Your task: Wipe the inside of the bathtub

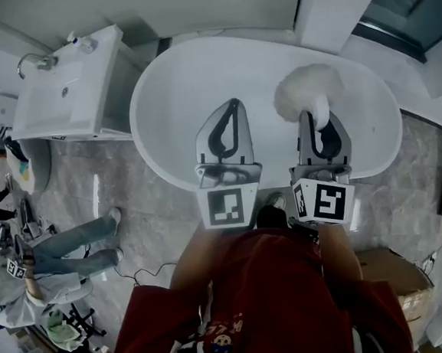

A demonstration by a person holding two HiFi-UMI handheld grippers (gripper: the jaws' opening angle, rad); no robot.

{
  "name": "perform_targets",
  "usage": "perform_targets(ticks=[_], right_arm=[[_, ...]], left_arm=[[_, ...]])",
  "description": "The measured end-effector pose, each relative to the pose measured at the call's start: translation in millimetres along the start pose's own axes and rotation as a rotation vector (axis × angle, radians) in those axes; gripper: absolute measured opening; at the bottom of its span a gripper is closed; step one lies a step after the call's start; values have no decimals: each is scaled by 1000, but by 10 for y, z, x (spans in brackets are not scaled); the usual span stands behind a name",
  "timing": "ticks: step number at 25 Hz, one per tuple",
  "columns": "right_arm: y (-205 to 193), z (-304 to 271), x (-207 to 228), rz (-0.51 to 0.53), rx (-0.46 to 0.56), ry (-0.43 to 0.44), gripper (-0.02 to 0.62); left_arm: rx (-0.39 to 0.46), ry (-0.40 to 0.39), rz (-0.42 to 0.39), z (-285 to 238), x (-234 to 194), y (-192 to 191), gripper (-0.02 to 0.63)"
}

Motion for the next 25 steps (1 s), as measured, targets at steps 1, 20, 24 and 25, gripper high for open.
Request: perform_targets(ticks=[1,20,24,25], right_arm=[[-60,-23,-27,-4,-11,18,94],[-2467,-586,-1526,25,-859,287,95],[-2999,-665,-1909,29,-1054,340,95],[-3124,-672,-2016,46,-1102,368,95]], left_arm=[[-12,6,-7,26,10,-45,14],[-156,147,-92,695,-1196,-1248,14],[-198,94,-82,666,-1652,-1629,14],[-208,83,-76,664,-1755,-1727,14]])
Point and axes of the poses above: the fingertips, and each gripper's own axes: z backward along the fingers, x to its right, y out of its top, the point moved 3 cm from there along z, backward along the fingers, and after that the axes turned 9 degrees about -z, right-handed, at the moved point
